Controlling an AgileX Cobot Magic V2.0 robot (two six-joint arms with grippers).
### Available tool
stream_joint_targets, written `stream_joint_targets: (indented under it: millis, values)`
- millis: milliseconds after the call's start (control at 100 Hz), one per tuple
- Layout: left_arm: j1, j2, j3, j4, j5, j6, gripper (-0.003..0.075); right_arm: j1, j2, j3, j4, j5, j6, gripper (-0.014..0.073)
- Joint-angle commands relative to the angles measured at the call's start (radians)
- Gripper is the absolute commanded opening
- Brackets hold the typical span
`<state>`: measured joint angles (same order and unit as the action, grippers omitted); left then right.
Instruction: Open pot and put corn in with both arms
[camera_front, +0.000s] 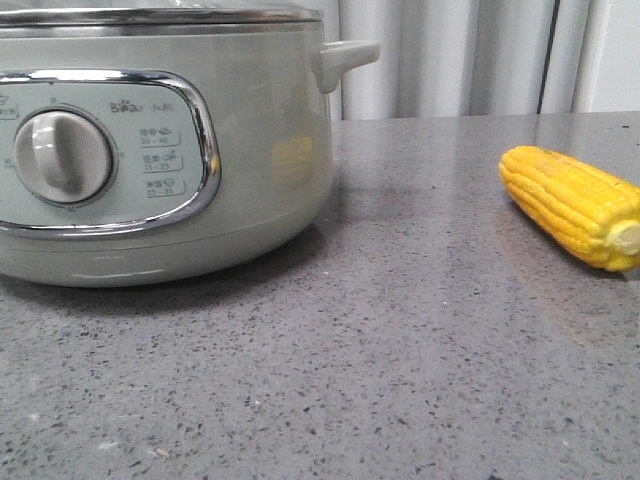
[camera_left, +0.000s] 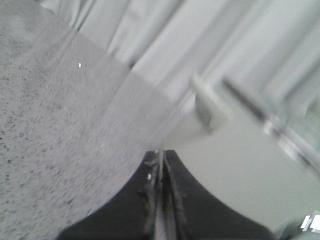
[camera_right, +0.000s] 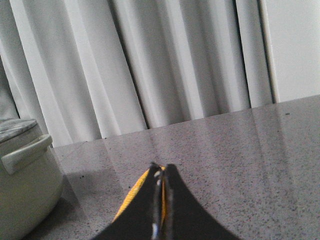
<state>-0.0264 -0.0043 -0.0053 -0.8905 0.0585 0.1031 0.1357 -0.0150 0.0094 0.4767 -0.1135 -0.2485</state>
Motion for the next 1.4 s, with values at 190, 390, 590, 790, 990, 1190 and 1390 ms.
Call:
stream_joint_targets:
  millis: [190,390,590,790,990,1190,1390]
  values:
    - [-0.001,0.004,-0.018,-0.326,-0.122,0.001,-0.002,-0.006,0.003,-0.111,0.154,0.084,-0.002,-0.0063]
    - [-0.001,0.05,-0.245,0.075,0.065,0.003,-0.002,-0.006,0.185,-0.324,0.082,0.323,-0.002,-0.0063]
    - [-0.001,0.22,-0.496,0.376,0.271,0.003,-0.002,-0.006,0.403,-0.561,-0.109,0.48,-0.002,-0.0063]
    - [-0.001,0.352,-0.615,0.473,0.369,0.008,0.0001,-0.006,0.54,-0.687,-0.126,0.614,-0.002,-0.0004]
    - [-0.011,0.384,-0.647,0.428,0.345,0.139,0.0319,-0.006,0.561,-0.704,-0.124,0.673,-0.002,0.0381]
    - [-0.084,0.445,-0.691,0.37,0.315,0.275,0.041,-0.006,0.561,-0.704,-0.122,0.67,-0.002,0.0533]
    - [-0.184,0.608,-0.783,0.294,0.297,0.412,0.0441,-0.006,0.561,-0.704,-0.122,0.651,-0.002,0.0533]
